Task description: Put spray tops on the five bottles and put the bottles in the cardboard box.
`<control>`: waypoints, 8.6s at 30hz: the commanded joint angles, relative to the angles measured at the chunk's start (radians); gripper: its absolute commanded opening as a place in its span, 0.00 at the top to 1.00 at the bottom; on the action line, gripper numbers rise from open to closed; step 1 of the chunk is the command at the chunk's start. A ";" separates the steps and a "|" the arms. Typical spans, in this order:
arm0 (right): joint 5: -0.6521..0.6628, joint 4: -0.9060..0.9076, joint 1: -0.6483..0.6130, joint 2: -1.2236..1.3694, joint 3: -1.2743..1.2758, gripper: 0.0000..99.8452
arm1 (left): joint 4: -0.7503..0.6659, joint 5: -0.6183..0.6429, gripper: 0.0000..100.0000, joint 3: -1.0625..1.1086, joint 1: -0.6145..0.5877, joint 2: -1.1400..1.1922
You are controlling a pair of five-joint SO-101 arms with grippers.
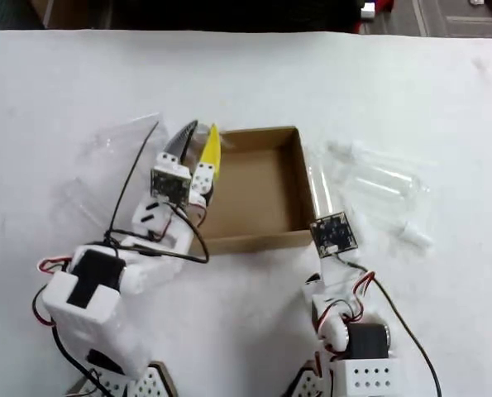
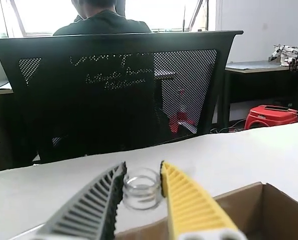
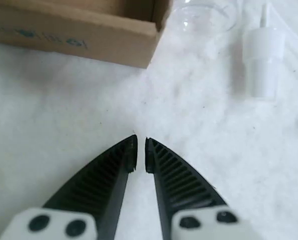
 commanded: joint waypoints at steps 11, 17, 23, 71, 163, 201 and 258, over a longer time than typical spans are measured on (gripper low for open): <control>0.005 0.007 0.005 -0.002 0.009 0.98 | 0.026 -0.005 0.85 -0.023 0.010 -0.013; 0.005 0.007 0.004 -0.002 0.009 0.98 | 0.032 -0.005 0.84 -0.017 0.008 -0.050; 0.005 0.007 0.004 -0.002 0.009 0.98 | 0.130 -0.005 0.84 0.052 0.008 -0.269; 0.005 0.007 0.010 -0.002 0.009 0.98 | 2.232 -0.199 0.84 -0.789 -0.496 -0.911; 0.005 0.007 0.008 -0.002 0.009 0.98 | 3.010 1.108 0.98 -2.809 -0.535 0.843; 0.005 0.007 0.002 -0.002 0.009 0.98 | 2.917 1.398 0.73 -2.499 -0.558 0.914; 0.005 0.007 0.008 -0.002 0.009 0.98 | 2.880 0.503 0.98 -2.803 -0.570 0.618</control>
